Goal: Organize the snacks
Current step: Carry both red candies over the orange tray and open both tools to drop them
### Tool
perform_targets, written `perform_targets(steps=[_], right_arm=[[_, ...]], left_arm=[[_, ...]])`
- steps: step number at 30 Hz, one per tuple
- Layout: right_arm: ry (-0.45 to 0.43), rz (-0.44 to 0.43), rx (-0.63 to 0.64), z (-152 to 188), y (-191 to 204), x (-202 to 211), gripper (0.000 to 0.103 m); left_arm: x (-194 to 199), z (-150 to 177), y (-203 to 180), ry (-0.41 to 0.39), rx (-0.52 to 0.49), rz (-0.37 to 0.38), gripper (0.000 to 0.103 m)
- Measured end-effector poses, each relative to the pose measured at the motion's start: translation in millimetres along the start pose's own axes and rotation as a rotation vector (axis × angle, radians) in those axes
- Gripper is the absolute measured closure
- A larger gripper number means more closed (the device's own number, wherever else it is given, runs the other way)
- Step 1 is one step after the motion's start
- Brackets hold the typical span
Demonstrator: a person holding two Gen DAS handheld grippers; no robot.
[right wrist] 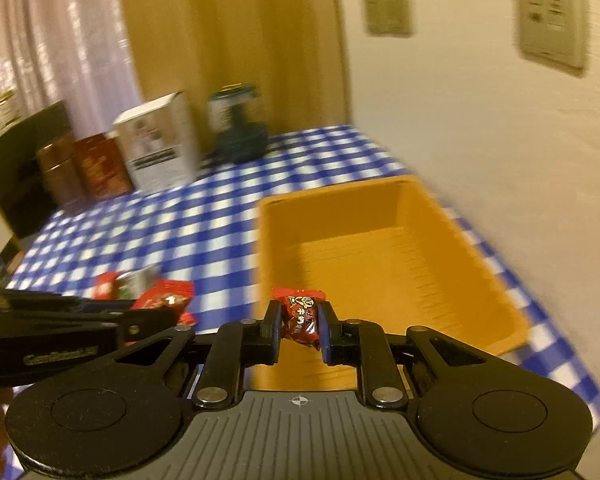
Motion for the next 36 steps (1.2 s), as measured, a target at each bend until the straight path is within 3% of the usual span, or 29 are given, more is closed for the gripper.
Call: perform_targets(steps=[6,12,16,18,34,36], right_arm=[[0.002,0.034,-0.048,-10.1,-51.9,-5.7,0.084],[0.014,0.035,-0.077,-12.4,-76.7,-18.9,0.084],[0.02,0.031,-0.093,-10.7,-82.2,-24.4,0.084],[0.023,0.029,-0.104,-9.9,-85.1,-25.6,0.084],[0.021,0.012,-0.104,-13.0,-76.1,-26.5,0.084],[0.011,-0.003,-0.107,-15.4,-73.8,-26.7,0.084]], left_arm=[[-22.3,-11.8,-38.4,-0.004,-0.017,0.025,0.08],[-43.7,-15.4,-55.4,0.015,-0.039,0.015,0.08],[-53.0,-16.0,-61.0,0.016,-0.063,-0.003,0.079],[-54.8,-16.2,-61.5,0.005,-0.066,-0.014,0.069],[-29.9,-7.3,-39.9,-0.012,-0.036,-0.039,0.068],[-28.2,-7.2,-37.5,-0.014,-0.029,-0.038,0.064]])
Point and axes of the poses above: each gripper's, at about its wrist camera, not at the fingertips, and x roughly against the way its jaws point, y to its left, z to its underside, the point moved 6 cm from there along -x, roughly the way its jaws point, and after that the axes turned 8 degrees about y, right-handed, at the moved point
